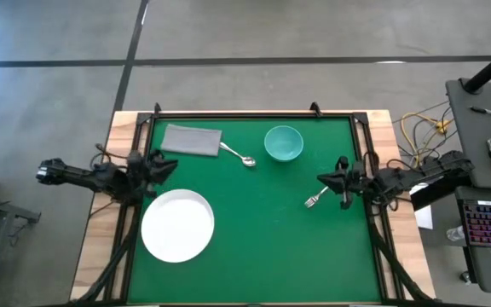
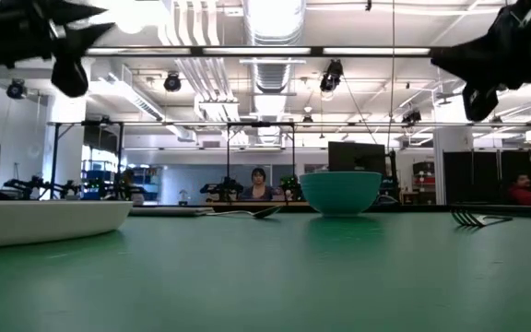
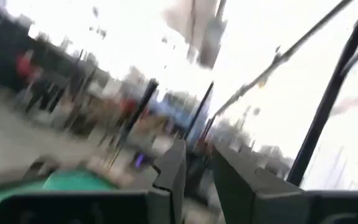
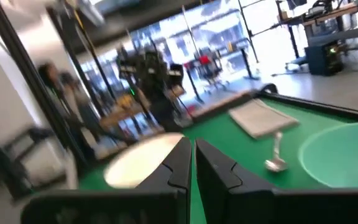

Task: Pick and place plate/cup/fork/spoon on tray
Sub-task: Prepare the white plate

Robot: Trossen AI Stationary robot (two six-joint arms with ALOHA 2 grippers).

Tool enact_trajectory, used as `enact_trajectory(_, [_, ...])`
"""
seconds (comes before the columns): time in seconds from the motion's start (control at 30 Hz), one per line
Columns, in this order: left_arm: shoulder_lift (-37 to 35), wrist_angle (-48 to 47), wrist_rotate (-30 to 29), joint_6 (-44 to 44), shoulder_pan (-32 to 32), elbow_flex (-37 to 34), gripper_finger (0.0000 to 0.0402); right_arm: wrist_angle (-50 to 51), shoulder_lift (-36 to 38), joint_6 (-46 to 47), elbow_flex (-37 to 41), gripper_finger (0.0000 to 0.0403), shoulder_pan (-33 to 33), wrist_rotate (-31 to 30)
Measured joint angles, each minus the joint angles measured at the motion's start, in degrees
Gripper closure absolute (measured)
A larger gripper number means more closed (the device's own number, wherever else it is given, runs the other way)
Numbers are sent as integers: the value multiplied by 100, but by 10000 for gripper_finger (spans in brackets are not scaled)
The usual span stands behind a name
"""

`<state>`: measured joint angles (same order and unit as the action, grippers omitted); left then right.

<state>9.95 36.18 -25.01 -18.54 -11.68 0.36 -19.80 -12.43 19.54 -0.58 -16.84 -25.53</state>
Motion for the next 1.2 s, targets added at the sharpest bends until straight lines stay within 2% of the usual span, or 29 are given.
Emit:
enact_trajectory(0.2, [-8,2054,-126,603,6,0,337,-325,-4,13,0,390,0,1])
enact_trajectory(0.3, [-13,2682,-125,546,6,-1,337,-338,-1,88,1,390,0,1])
enact_trajectory(0.43, [-23,3289,-125,544,6,-2,337,-335,-2,700,0,390,-1,-1])
enact_trajectory(0.7, [3,3365,-84,563,5,-2,337,-334,-2,959,2,390,0,0])
enact_trajectory(0.93, [-2,3434,-326,917,6,26,337,-363,-2,2689,1,390,0,-3])
enact_trajectory(1.07, [75,3431,-404,1130,6,29,337,-419,-4,4067,0,390,0,-12])
enact_trajectory(1.2, [69,3432,-479,1324,4,87,337,-450,-10,3716,0,390,1,-376])
